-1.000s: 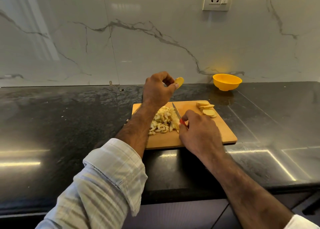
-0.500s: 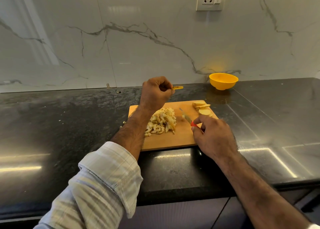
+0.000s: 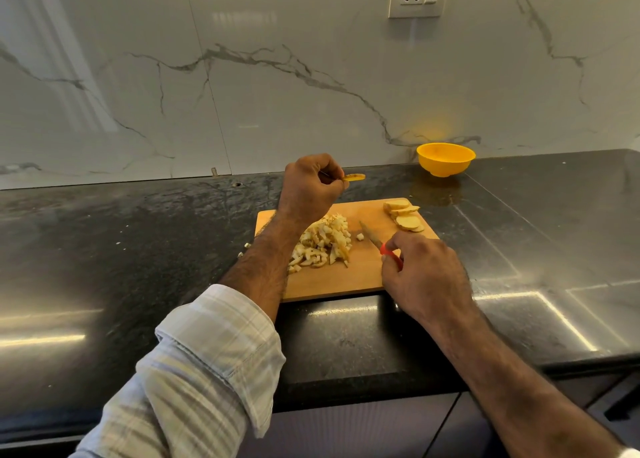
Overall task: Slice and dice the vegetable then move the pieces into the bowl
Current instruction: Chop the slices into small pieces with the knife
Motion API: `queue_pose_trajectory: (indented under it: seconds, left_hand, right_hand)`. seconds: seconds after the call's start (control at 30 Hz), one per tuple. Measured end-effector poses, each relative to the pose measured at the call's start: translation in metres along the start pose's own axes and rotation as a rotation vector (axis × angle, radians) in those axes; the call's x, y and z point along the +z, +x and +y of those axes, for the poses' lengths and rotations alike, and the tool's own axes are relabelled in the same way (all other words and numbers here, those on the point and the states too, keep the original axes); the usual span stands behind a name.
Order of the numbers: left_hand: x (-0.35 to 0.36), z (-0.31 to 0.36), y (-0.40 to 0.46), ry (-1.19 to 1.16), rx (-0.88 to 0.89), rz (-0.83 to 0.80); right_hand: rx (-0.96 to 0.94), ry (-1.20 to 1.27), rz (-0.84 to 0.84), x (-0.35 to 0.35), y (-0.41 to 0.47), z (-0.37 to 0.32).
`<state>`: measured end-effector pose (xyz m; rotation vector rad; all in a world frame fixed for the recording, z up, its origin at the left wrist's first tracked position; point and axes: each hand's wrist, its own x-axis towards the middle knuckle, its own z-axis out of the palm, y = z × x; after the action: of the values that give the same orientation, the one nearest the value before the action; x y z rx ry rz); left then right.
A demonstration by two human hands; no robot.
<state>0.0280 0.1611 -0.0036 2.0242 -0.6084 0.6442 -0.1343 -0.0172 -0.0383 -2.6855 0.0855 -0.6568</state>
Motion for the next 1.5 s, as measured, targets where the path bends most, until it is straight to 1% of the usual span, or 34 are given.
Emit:
queue_pose_trajectory:
  seconds: [0.13,0.2,0.27,0.33,0.4,0.47,0.6,0.73,0.9,1.03,1.2,1.33,1.5]
  left_hand:
    - [-0.002,-0.001,0.001,0.002,-0.006,0.034]
    - [-0.001,-0.002,0.001,0.003,-0.012,0.029]
    - [0.0,-0.001,0.0,0.008,-0.015,0.009]
    - [0.003,0.0,-0.001,0.021,-0.017,-0.041]
    - [0.007,0.001,-0.003,0.044,-0.011,-0.125]
    - [0.011,0.002,-0.006,0.085,-0.011,-0.25]
    - [0.018,0.014,-0.01,0.223,-0.037,-0.513]
    - [0.022,0.018,-0.01,0.318,-0.042,-0.649]
    - [0.026,0.019,-0.01,0.346,-0.083,-0.694]
    - [0.029,0.02,-0.01,0.415,-0.096,-0.707]
    - [0.031,0.025,-0.012,0.4,-0.116,-0.74]
    - [0.03,0.03,-0.012,0.431,-0.1,-0.748]
    - [0.029,0.034,-0.012,0.456,-0.07,-0.756]
  right_hand:
    - [-0.097,0.023,-0.05,0.003,-0.004,-0.009]
    - [-0.113,0.03,0.012,0.005,-0.003,-0.01]
    - [-0.056,0.024,0.079,0.004,-0.001,-0.005]
    - [0.023,0.017,0.095,0.003,0.003,0.004]
    - [0.096,0.035,0.083,0.001,0.006,0.012]
    - [0.161,0.057,0.059,-0.001,0.008,0.018]
    - [0.204,0.048,0.028,0.001,0.009,0.019]
    - [0.222,0.026,-0.025,0.002,0.011,0.019]
    - [0.227,0.022,-0.107,-0.003,0.009,0.014]
    - [0.196,0.022,-0.105,-0.004,0.005,0.009]
    - [0.102,-0.037,-0.07,-0.004,0.0,0.002]
    - [0.073,-0.082,-0.129,-0.004,0.001,-0.001]
    - [0.064,-0.074,-0.128,-0.005,-0.001,-0.004]
